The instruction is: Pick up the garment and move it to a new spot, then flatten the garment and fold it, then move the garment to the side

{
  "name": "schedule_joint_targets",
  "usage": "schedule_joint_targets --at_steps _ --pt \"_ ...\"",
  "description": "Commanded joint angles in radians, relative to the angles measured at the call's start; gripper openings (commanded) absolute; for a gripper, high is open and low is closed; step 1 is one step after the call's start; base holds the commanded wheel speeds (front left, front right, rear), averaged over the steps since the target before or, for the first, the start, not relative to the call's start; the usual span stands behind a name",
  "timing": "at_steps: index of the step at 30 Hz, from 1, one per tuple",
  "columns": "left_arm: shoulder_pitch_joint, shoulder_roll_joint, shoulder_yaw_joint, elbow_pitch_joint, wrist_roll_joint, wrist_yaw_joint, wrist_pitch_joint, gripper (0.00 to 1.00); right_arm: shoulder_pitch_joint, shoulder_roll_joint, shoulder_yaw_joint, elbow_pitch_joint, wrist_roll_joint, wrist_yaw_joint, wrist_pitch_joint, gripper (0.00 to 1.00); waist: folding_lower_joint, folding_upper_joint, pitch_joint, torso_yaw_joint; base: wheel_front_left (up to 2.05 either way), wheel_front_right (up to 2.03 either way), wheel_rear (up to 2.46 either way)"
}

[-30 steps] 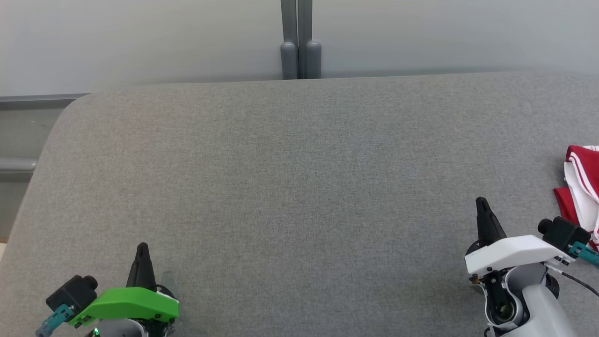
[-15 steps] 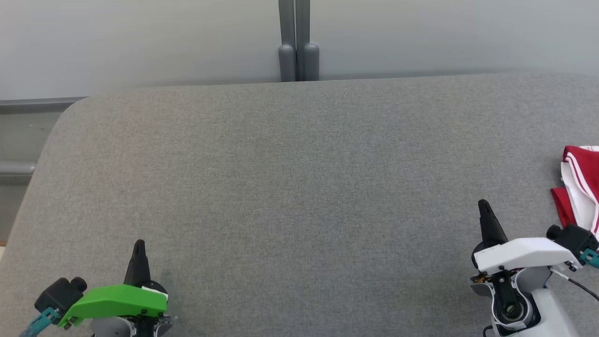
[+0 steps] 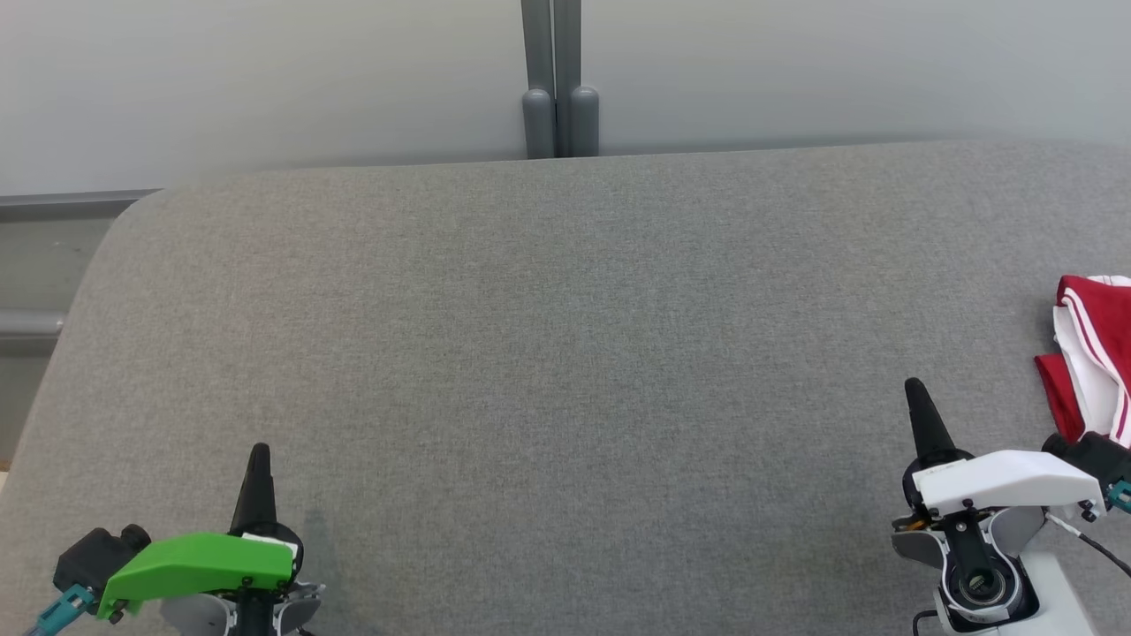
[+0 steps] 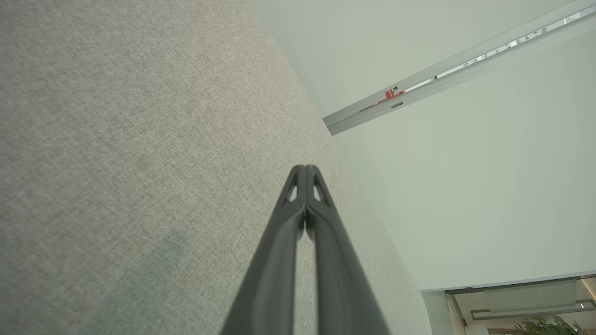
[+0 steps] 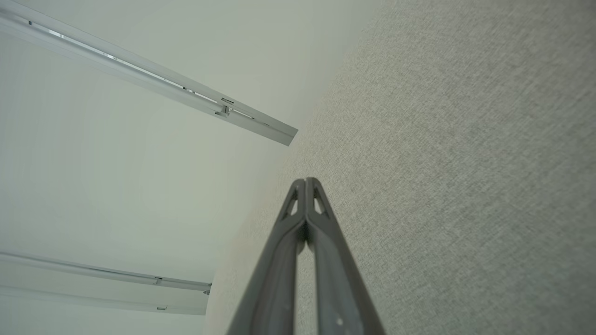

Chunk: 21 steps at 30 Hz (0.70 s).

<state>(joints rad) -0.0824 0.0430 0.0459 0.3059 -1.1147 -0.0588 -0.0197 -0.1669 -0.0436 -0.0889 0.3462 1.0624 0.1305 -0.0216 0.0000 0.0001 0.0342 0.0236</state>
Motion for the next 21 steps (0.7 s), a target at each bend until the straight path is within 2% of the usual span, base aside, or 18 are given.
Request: schedule_joint_targets --at_steps 1,21 --pt "-0.023 0.007 0.008 -0.013 -0.025 -0.010 0.005 0.00 0.005 -0.006 -0.004 -0.018 0.031 0.001 0.007 0.00 0.0000 -0.0001 -0.001 -0.001 0.00 0.00 0.00" --pt "-0.027 0.008 0.032 -0.033 -0.206 -0.035 0.055 0.00 0.028 -0.007 -0.013 -0.052 0.229 0.001 0.058 0.00 0.0000 -0.0001 -0.011 -0.008 0.00 0.00 0.00"
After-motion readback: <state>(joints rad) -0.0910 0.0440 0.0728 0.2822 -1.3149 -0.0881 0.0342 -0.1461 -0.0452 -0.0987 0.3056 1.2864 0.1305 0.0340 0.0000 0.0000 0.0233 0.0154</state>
